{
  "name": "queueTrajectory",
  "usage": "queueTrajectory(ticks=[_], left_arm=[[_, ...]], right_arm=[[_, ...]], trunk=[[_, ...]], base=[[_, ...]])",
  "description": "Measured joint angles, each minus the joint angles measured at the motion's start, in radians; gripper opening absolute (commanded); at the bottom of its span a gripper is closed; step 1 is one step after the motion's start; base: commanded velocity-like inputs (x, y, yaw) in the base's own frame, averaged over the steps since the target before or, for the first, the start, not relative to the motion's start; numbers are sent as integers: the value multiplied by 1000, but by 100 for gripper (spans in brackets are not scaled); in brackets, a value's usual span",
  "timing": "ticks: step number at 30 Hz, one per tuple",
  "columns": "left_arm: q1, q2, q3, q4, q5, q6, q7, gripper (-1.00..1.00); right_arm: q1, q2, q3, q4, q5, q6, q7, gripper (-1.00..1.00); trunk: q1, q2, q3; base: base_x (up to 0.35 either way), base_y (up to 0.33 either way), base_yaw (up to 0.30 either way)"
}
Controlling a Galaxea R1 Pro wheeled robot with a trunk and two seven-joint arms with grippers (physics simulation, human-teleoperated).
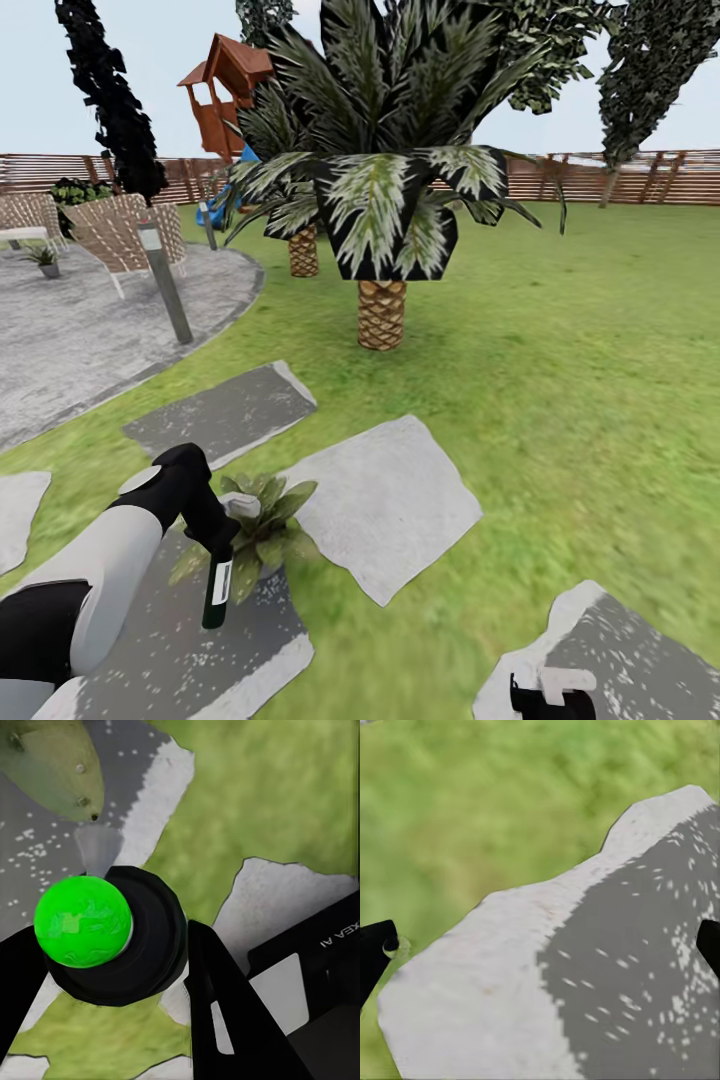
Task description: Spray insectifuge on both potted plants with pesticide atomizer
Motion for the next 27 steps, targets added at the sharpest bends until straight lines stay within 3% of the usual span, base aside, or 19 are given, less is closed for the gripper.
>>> queueTrajectory(ticks=[17,27], left_arm=[[0,0,-2,0,0,2,0,-100],[0,1,-2,0,0,3,0,-100]], right_arm=[[0,1,0,0,0,0,0,100],[0,-1,0,-1,0,0,0,100]], trunk=[[0,0,0],[0,0,0]], base=[[55,-283,276],[144,-299,43]])
